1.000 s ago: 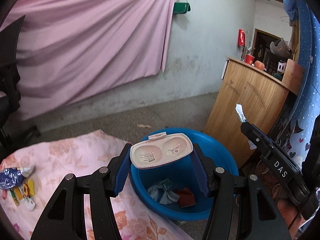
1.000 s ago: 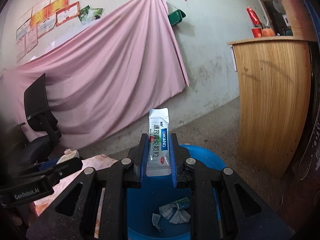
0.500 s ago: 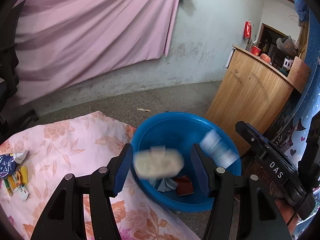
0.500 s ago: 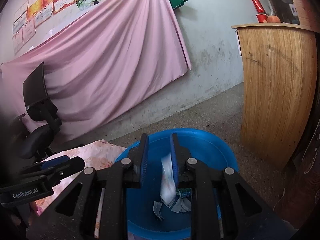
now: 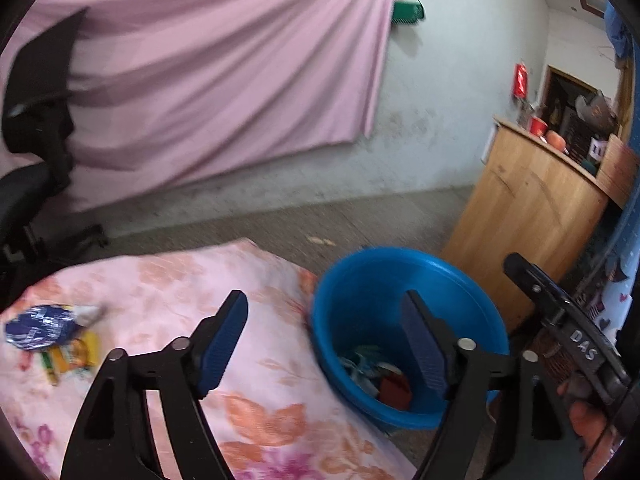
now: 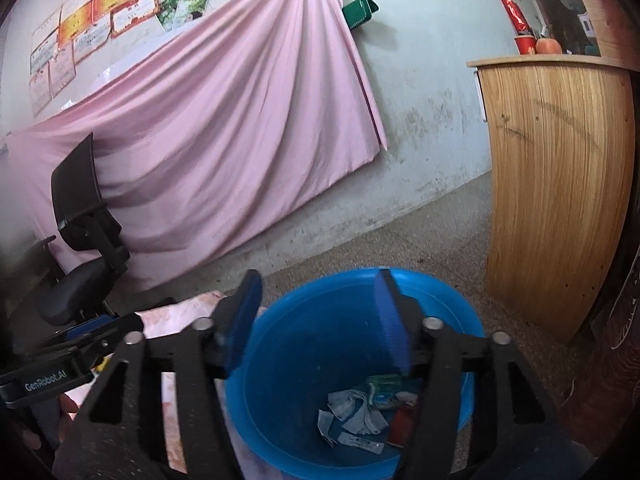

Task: Collect trash
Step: 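Reach the left tool to the green battery while the right tool reaches the orange ring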

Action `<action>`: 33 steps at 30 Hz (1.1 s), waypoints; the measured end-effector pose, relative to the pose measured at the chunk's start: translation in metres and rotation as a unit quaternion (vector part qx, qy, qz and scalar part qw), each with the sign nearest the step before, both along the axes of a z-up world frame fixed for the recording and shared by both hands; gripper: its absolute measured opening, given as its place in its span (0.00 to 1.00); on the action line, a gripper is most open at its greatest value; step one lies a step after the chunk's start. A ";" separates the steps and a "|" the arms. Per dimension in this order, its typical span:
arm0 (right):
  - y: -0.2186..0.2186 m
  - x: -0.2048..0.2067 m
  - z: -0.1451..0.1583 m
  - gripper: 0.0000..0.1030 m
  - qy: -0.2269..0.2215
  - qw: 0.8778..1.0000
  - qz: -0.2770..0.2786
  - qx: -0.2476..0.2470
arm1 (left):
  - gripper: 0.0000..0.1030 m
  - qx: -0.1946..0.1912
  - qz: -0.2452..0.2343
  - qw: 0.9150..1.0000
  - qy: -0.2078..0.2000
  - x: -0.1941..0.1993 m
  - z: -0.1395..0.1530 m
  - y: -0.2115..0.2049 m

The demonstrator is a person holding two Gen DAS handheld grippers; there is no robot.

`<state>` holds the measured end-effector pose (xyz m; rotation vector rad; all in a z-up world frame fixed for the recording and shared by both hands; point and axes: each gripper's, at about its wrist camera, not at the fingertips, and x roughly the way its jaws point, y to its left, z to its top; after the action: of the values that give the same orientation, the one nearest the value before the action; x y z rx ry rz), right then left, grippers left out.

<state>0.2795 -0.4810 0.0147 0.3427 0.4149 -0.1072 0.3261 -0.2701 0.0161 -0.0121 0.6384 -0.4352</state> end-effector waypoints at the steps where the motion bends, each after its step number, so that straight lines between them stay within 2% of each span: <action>1: 0.003 -0.001 0.004 0.88 -0.007 1.000 -0.001 0.001 | 0.76 -0.002 0.011 1.000 -0.009 -0.002 0.003 0.007; 2: 0.006 -0.002 0.008 0.94 -0.016 1.000 -0.001 0.002 | 0.80 -0.005 0.025 0.999 -0.020 -0.004 0.006 0.015; 4: 0.013 -0.006 0.016 1.00 -0.037 0.999 0.003 0.002 | 0.90 -0.022 0.051 0.998 -0.042 -0.010 0.014 0.034; 6: 0.022 -0.009 0.024 1.00 -0.058 0.998 0.006 0.000 | 0.97 -0.047 0.072 0.994 -0.071 -0.018 0.022 0.057; 8: 0.035 -0.013 0.033 1.00 -0.088 0.996 0.013 -0.007 | 0.98 -0.063 0.090 0.989 -0.097 -0.025 0.030 0.078; 12: 0.063 -0.019 0.050 1.00 -0.135 0.990 0.029 -0.024 | 0.98 -0.067 0.115 0.981 -0.142 -0.042 0.046 0.116; 18: 0.112 -0.026 0.070 1.00 -0.190 0.978 0.058 -0.059 | 0.98 -0.050 0.153 0.968 -0.194 -0.062 0.061 0.165; 23: 0.151 -0.036 0.083 1.00 -0.241 0.963 0.083 -0.082 | 0.98 -0.031 0.185 0.955 -0.228 -0.080 0.065 0.199; 26: 0.171 -0.041 0.087 1.00 -0.262 0.956 0.101 -0.090 | 0.98 -0.024 0.205 0.947 -0.245 -0.093 0.063 0.217; 30: 0.192 -0.041 0.086 1.00 -0.268 0.948 0.136 -0.100 | 0.98 -0.019 0.232 0.932 -0.279 -0.111 0.058 0.240; 33: 0.208 -0.039 0.083 1.00 -0.262 0.946 0.155 -0.113 | 0.98 -0.014 0.241 0.926 -0.289 -0.116 0.052 0.252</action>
<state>0.2407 -0.2734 0.0979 0.0669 -0.0777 0.2410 0.2100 -0.0184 0.0683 -0.0641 0.0331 0.0422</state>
